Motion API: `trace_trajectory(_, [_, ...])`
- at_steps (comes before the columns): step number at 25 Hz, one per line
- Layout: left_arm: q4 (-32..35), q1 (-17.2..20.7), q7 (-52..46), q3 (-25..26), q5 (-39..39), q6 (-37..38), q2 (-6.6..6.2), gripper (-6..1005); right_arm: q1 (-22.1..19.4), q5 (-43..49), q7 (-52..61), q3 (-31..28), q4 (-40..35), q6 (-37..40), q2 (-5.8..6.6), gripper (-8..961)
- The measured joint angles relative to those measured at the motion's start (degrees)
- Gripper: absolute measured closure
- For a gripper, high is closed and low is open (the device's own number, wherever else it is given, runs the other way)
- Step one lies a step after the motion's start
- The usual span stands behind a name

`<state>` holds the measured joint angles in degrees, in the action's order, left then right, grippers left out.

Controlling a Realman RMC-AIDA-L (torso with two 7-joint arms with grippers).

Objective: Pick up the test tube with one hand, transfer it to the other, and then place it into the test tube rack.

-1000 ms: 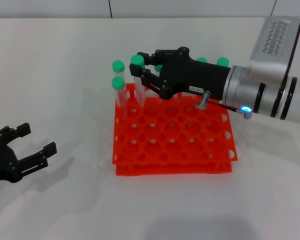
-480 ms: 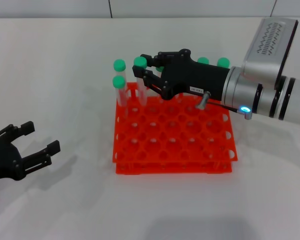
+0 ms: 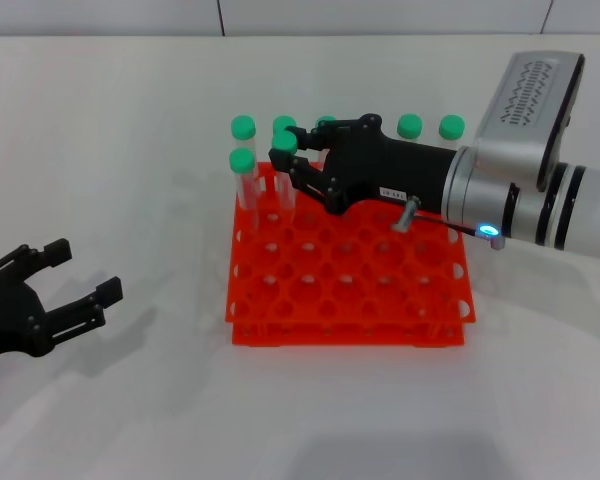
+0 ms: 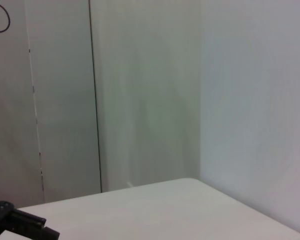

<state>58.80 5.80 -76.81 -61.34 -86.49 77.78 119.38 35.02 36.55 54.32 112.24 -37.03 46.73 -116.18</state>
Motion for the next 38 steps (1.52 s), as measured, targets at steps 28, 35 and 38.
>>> trace_trajectory(28, [-0.53, -0.3, 0.25, 1.01, -0.17, 0.44, -0.12, 133, -0.44, 0.19, 0.08, 0.47, -0.76, 1.51, 0.28, 353])
trace_trajectory(35, [-1.67, -0.69, 1.29, 3.13, 0.12, 2.55, -0.15, 133, -4.61, 2.84, 0.43, -1.02, -5.56, 3.94, 2.4, 350])
trace_trajectory(38, [-2.92, -1.79, 1.64, 4.51, 0.05, 4.58, -0.25, 133, -6.8, 8.41, 2.38, -5.44, -5.93, 9.55, 3.07, 349])
